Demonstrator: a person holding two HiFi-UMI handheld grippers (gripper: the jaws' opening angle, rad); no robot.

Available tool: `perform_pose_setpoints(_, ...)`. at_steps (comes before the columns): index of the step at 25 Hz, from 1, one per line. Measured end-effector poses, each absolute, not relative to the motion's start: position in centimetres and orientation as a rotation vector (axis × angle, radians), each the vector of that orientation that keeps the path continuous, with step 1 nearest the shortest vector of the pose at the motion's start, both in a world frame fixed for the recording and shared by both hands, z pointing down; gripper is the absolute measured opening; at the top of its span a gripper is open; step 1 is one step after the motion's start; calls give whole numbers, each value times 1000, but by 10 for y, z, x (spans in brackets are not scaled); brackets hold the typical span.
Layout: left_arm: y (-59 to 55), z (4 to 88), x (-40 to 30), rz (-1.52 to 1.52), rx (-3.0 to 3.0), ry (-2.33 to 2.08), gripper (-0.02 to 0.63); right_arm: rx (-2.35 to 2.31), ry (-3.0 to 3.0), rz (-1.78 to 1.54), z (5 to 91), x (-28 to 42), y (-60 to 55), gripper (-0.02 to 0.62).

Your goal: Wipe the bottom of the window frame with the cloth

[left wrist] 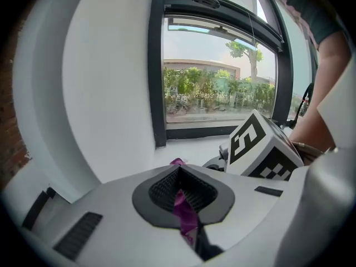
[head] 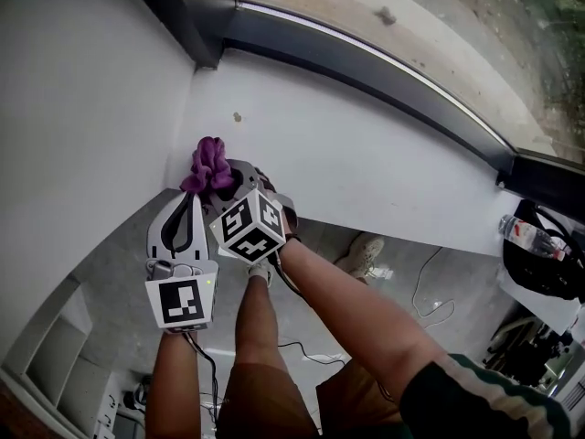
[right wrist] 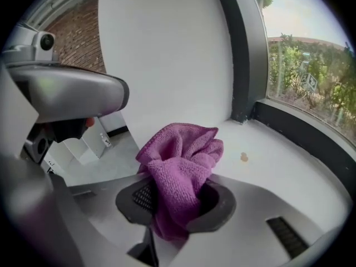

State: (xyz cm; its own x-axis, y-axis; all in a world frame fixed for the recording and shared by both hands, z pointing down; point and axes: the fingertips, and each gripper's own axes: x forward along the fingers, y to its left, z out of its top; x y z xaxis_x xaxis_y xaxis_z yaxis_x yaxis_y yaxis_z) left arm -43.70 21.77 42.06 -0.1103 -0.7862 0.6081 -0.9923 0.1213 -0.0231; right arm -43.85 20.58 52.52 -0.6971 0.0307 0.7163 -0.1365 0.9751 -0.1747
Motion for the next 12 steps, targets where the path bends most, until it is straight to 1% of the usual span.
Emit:
perform_pose_setpoints(7,195,423,-397,618,1789,-1883,8,97,-2310,256,528,-388,188,112)
perform_pose_setpoints(12,182,426,-362,632,1825,-1841,9,122,-2307,245,529,-340,177,112)
